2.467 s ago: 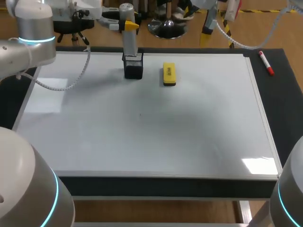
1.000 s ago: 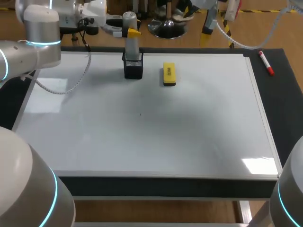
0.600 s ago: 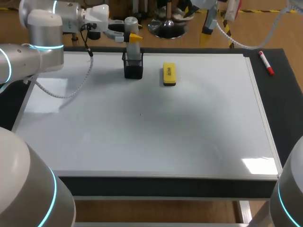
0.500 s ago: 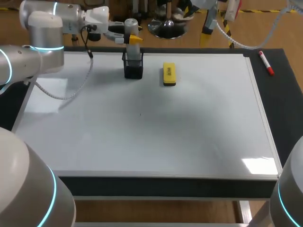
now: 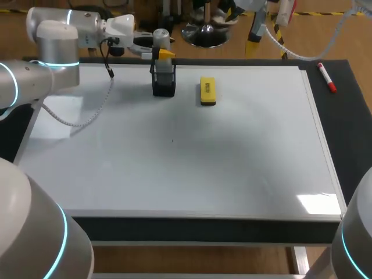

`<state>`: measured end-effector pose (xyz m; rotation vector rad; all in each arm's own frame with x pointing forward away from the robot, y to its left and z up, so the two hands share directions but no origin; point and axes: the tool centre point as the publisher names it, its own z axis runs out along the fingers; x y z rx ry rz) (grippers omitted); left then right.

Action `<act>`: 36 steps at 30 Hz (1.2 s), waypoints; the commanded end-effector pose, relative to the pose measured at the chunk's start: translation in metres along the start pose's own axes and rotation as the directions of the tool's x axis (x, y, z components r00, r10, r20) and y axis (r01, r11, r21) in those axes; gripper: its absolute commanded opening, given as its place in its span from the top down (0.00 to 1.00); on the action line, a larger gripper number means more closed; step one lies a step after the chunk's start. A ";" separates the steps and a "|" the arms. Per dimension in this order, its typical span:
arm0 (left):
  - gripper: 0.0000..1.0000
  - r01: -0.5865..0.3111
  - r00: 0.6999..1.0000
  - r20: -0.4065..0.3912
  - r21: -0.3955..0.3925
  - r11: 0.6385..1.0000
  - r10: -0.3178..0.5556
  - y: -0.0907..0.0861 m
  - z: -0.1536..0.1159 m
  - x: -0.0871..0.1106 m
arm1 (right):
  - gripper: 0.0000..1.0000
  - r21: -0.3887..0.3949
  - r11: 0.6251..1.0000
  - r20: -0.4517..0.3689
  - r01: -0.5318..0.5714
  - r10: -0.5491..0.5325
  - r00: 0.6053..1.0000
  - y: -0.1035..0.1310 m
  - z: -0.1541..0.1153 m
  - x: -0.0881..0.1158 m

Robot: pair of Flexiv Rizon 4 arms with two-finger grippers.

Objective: Pick up the inspection probe, press it on each red-marked spot on the whiteboard one by one, put down the probe, pick up the eraser, and wipe off all the red marks.

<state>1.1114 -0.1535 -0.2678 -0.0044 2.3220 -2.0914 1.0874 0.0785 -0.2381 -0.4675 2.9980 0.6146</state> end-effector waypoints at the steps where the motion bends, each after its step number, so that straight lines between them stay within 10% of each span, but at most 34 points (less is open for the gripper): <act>1: 1.00 -0.003 1.000 -0.004 0.008 1.000 0.003 0.007 0.002 -0.004 | 0.00 0.004 1.000 -0.006 0.001 -0.001 1.000 0.000 -0.002 -0.001; 22: 1.00 0.020 1.000 -0.016 0.007 1.000 -0.019 0.011 0.000 0.000 | 0.00 0.004 1.000 -0.006 0.001 -0.001 1.000 0.000 -0.002 -0.001; 25: 0.50 0.020 1.000 -0.017 0.005 1.000 -0.020 0.009 0.000 0.001 | 0.00 0.004 1.000 -0.006 0.001 -0.001 1.000 0.000 -0.002 -0.001; 27: 0.00 0.022 1.000 -0.017 0.005 1.000 -0.021 0.008 -0.001 0.001 | 0.00 0.004 1.000 -0.006 0.001 -0.001 1.000 0.000 -0.002 -0.001; 36: 0.00 0.022 1.000 -0.010 -0.003 1.000 -0.022 0.002 -0.003 0.009 | 0.00 0.004 1.000 -0.006 0.001 -0.001 1.000 0.000 -0.002 -0.001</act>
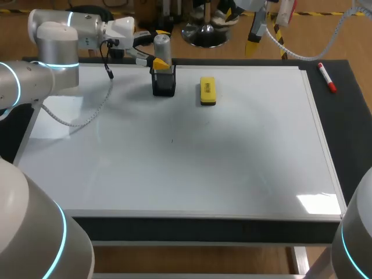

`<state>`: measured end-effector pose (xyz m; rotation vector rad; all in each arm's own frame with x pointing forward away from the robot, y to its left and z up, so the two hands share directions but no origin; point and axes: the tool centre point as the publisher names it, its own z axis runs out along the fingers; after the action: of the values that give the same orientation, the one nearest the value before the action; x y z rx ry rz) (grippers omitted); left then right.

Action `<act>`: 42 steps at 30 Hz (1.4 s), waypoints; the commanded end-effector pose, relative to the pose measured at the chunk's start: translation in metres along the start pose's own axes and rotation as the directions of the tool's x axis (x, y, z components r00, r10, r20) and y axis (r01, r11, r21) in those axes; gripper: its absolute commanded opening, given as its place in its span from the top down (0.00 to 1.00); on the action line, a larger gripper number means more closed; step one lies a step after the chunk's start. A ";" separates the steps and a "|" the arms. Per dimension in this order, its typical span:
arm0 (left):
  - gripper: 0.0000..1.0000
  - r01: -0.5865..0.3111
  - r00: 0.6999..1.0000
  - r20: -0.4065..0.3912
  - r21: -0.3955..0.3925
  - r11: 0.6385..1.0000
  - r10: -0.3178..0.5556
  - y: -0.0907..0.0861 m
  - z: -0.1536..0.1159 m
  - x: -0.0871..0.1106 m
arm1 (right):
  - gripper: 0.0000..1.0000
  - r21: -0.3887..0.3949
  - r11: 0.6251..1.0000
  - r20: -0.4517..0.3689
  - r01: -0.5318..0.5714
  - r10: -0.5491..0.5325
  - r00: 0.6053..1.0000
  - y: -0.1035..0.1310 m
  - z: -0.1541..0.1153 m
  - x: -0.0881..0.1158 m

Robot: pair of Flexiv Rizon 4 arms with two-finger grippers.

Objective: Pick up the inspection probe, press it on each red-marked spot on the whiteboard one by one, put down the probe, pick up the eraser, and wipe off all the red marks.

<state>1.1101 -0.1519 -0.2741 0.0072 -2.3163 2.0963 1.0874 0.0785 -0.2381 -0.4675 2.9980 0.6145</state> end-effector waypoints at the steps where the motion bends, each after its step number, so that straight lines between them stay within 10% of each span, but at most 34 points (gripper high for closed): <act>1: 0.00 -0.003 1.000 0.016 -0.008 1.000 0.003 -0.005 -0.004 0.008 | 0.00 0.004 1.000 -0.006 0.001 -0.001 1.000 0.000 -0.002 -0.001; 42: 0.00 -0.088 0.947 0.273 -0.289 0.953 0.171 -0.037 -0.083 0.071 | 0.00 0.004 1.000 -0.006 0.001 -0.001 1.000 0.000 -0.002 -0.001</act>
<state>1.0506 -0.0757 -0.2342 0.0525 -2.7511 1.8695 1.0875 0.0785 -0.2381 -0.4674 2.9981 0.6146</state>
